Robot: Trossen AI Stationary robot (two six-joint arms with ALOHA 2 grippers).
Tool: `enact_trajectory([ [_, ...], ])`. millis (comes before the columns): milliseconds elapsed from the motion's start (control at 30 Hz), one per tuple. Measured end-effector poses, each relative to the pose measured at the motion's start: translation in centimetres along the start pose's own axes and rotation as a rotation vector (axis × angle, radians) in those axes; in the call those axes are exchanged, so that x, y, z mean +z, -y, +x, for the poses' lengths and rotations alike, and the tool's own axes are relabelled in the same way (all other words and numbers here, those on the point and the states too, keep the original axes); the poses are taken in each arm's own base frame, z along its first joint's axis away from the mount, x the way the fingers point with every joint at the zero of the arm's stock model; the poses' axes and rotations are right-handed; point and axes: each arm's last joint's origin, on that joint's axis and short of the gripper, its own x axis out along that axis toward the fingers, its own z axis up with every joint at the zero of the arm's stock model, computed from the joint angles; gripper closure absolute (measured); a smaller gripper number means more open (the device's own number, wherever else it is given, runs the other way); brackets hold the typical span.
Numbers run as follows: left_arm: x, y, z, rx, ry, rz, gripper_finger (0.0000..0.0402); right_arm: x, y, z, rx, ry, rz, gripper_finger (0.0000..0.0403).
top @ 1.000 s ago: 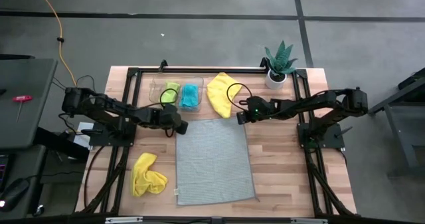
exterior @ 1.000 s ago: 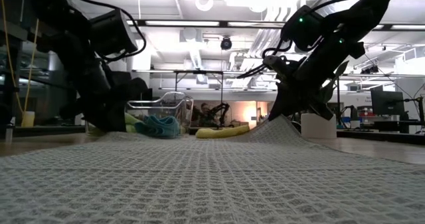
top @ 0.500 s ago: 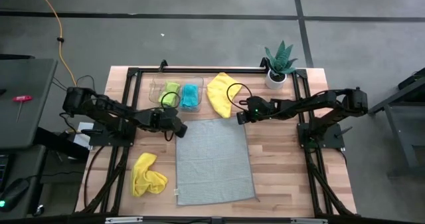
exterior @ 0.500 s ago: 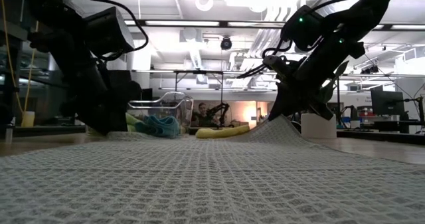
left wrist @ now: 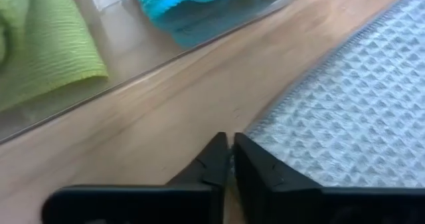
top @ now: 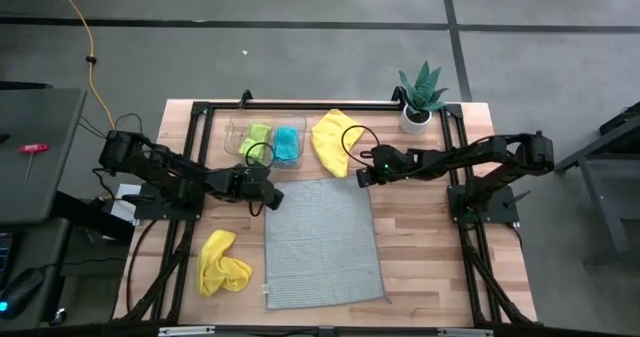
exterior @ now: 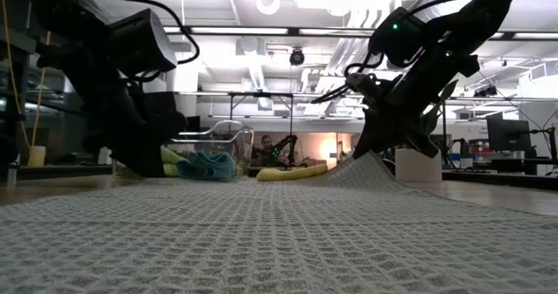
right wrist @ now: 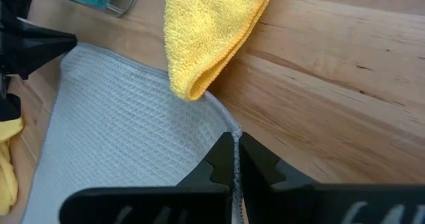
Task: Fold microfiber towels
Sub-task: Fold the gray towel
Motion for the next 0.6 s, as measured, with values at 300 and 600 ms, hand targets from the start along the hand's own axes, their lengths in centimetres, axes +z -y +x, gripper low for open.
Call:
enact_trajectory([
  [300,1.1,-0.4,-2.1,-0.094,0.027,0.041,0.0401,0.1,-0.2,-0.2,0.018,0.007,-0.017,0.0403],
  [600,2.6,-0.9,-4.7,-0.194,0.127,0.067,0.0402,0.8,-1.0,-2.1,0.097,0.046,-0.081,0.0403],
])
